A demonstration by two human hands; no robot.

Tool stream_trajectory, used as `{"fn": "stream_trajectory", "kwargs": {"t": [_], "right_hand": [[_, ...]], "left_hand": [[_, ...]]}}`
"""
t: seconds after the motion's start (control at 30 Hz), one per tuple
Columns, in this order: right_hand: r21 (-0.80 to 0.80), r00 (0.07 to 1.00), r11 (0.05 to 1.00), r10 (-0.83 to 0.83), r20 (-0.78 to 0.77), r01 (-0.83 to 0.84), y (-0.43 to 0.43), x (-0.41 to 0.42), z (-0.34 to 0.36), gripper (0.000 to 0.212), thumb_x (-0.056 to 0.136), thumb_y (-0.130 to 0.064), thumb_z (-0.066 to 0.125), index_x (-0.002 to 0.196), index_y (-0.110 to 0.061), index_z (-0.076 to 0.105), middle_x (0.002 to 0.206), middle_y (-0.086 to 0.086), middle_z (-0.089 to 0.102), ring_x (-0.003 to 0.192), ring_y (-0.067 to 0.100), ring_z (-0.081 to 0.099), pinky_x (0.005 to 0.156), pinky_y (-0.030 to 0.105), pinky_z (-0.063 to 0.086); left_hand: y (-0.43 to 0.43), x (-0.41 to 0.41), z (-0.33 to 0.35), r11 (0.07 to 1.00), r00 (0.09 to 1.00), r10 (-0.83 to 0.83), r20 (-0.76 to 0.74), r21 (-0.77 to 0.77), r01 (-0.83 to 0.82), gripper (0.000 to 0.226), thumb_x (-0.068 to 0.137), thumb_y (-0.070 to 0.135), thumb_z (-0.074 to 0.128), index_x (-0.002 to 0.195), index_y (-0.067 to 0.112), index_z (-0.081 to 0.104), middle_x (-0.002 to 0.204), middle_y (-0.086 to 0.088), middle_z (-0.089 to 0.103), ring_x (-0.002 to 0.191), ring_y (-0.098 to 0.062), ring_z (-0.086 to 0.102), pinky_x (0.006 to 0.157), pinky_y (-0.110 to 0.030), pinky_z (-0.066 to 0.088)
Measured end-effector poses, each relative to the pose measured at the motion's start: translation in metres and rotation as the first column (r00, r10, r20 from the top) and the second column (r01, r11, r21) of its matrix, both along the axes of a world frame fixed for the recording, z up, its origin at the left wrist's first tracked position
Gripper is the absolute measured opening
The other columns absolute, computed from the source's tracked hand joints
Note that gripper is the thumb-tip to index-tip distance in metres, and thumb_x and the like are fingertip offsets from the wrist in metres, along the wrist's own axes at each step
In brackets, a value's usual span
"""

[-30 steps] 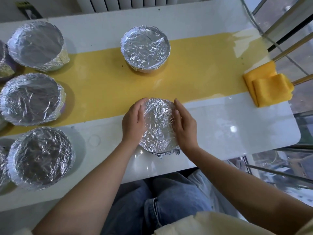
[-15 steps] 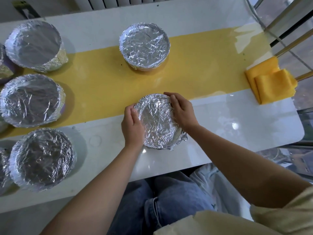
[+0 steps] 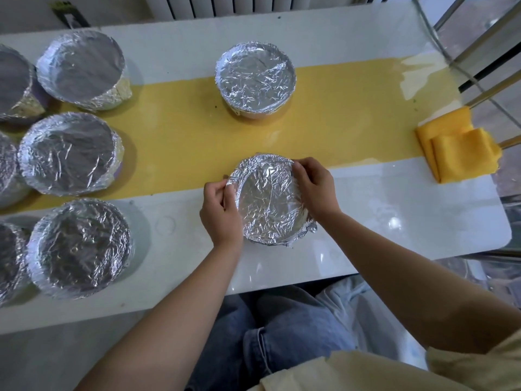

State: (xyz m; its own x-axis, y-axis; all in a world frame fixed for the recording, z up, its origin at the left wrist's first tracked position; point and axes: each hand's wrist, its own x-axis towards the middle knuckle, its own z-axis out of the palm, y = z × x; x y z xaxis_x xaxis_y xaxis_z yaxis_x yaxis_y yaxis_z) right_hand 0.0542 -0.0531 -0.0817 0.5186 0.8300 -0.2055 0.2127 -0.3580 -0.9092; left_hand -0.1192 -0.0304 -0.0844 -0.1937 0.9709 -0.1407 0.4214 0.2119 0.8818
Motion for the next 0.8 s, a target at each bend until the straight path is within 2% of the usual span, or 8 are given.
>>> {"fn": "stream_trajectory", "kwargs": {"t": [0.17,0.33,0.43,0.47,0.53,0.63,0.73,0.8], "right_hand": [[0.001,0.999,0.999,0.039,0.027,-0.039,0.006,-0.003,-0.001,0.023,0.101,-0.02,0.049,0.116,-0.024,0.067,0.061,-0.014,0.051,0.054,0.001,0.043,0.059,0.023,0.038],[-0.074,0.991,0.994,0.084,0.1,-0.077,0.013,0.001,-0.004,0.026,0.101,-0.021,0.048,0.078,-0.011,0.057,0.058,-0.004,0.046,0.056,0.013,0.04,0.057,0.03,0.033],[-0.121,0.967,0.979,0.186,0.173,-0.166,0.023,0.009,0.001,0.026,0.1,-0.028,0.051,0.103,-0.007,0.068,0.094,0.003,0.071,0.085,0.015,0.063,0.075,0.028,0.047],[-0.096,0.955,0.969,0.242,0.172,-0.228,0.027,0.01,0.004,0.027,0.099,-0.029,0.053,0.116,-0.012,0.066,0.112,0.002,0.07,0.1,0.014,0.064,0.085,0.027,0.049],[-0.037,0.925,0.937,0.348,0.154,-0.346,0.035,0.01,0.011,0.03,0.099,-0.027,0.055,0.126,-0.018,0.063,0.121,-0.002,0.068,0.103,0.01,0.065,0.089,0.021,0.049],[-0.042,0.883,0.891,0.454,0.121,-0.453,0.049,0.005,0.015,0.025,0.097,-0.019,0.058,0.12,-0.015,0.069,0.093,0.005,0.075,0.076,0.006,0.067,0.072,0.016,0.049],[-0.087,0.851,0.85,0.524,0.032,-0.52,0.058,0.011,0.011,0.02,0.096,-0.015,0.06,0.111,-0.008,0.072,0.071,-0.001,0.065,0.056,-0.004,0.051,0.059,0.012,0.041],[-0.111,0.831,0.826,0.557,0.009,-0.552,0.061,0.013,0.009,0.017,0.097,-0.015,0.058,0.098,-0.004,0.071,0.064,-0.007,0.056,0.053,-0.002,0.044,0.056,0.016,0.038]], "left_hand": [[0.006,0.0,-0.003,0.999,0.998,-0.042,-0.057,0.018,0.043,0.016,0.101,0.016,0.05,0.101,0.005,0.061,0.081,-0.001,0.067,0.07,-0.015,0.058,0.061,-0.02,0.039],[0.009,-0.001,-0.005,0.993,0.984,-0.112,-0.141,0.031,0.117,0.02,0.102,0.018,0.046,0.1,0.003,0.06,0.077,0.001,0.061,0.069,-0.025,0.056,0.061,-0.03,0.034],[0.015,-0.003,-0.002,0.98,0.964,-0.198,-0.179,-0.005,0.201,0.021,0.102,0.019,0.045,0.102,0.001,0.056,0.085,-0.003,0.064,0.08,-0.031,0.062,0.064,-0.032,0.033],[0.017,-0.004,-0.001,0.976,0.965,-0.218,-0.148,-0.012,0.219,0.022,0.102,0.021,0.047,0.108,0.002,0.056,0.095,-0.001,0.067,0.09,-0.026,0.065,0.069,-0.029,0.038],[0.023,-0.005,0.002,0.963,0.962,-0.269,-0.038,-0.031,0.268,0.029,0.101,0.025,0.05,0.125,0.009,0.056,0.118,0.009,0.063,0.107,-0.004,0.06,0.084,-0.016,0.043],[0.031,-0.003,-0.001,0.936,0.937,-0.35,-0.005,-0.023,0.35,0.03,0.103,0.025,0.047,0.125,0.012,0.063,0.113,0.006,0.068,0.099,-0.002,0.06,0.081,-0.011,0.044],[0.03,0.0,-0.006,0.942,0.942,-0.334,-0.017,0.006,0.334,0.035,0.1,0.033,0.041,0.105,0.01,0.067,0.082,-0.007,0.068,0.074,-0.024,0.06,0.068,-0.036,0.045],[0.029,0.001,-0.007,0.945,0.944,-0.326,-0.056,0.017,0.327,0.035,0.099,0.033,0.04,0.098,0.009,0.066,0.07,-0.008,0.062,0.061,-0.024,0.051,0.06,-0.04,0.04]]}}
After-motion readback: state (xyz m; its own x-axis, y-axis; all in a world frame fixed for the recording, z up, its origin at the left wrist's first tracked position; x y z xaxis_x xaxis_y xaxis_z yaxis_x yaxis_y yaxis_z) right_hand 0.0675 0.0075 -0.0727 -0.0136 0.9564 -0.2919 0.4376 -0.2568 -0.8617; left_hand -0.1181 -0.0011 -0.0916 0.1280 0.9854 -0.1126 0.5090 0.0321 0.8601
